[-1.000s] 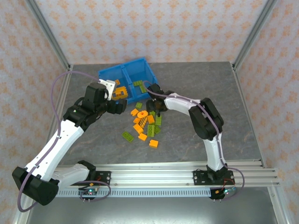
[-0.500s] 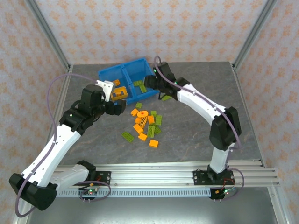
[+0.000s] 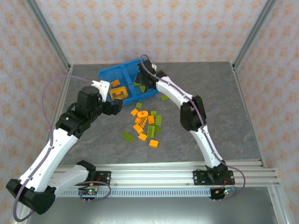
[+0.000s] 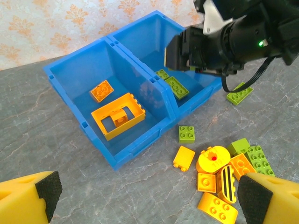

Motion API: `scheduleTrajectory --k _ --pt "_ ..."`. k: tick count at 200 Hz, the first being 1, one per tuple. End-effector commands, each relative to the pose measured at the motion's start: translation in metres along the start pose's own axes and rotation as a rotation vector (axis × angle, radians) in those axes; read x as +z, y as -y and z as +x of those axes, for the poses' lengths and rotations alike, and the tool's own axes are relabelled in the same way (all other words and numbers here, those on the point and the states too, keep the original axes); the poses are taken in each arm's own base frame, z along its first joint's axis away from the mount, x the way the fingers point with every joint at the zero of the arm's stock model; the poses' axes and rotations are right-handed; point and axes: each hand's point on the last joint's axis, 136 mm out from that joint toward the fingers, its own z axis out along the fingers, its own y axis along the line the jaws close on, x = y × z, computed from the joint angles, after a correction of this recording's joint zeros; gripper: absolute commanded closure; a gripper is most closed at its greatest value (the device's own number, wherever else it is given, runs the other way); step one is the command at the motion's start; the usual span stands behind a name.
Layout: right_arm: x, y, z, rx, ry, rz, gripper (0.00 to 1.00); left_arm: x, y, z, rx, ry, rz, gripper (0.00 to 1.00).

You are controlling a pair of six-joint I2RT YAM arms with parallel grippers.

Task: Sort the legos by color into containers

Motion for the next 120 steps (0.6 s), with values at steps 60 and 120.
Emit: scheduleTrajectory --k 60,120 --pt "-0.03 -0.021 -0.027 0.096 0.021 -0.073 0.28 -0.001 -0.005 -0.002 0.013 0.012 -0.023 0.0" --pt "-0.079 -0.035 -0.047 0.072 0.061 -0.133 0.14 0.001 -0.006 -0.001 0.015 0.007 -0.029 0.0"
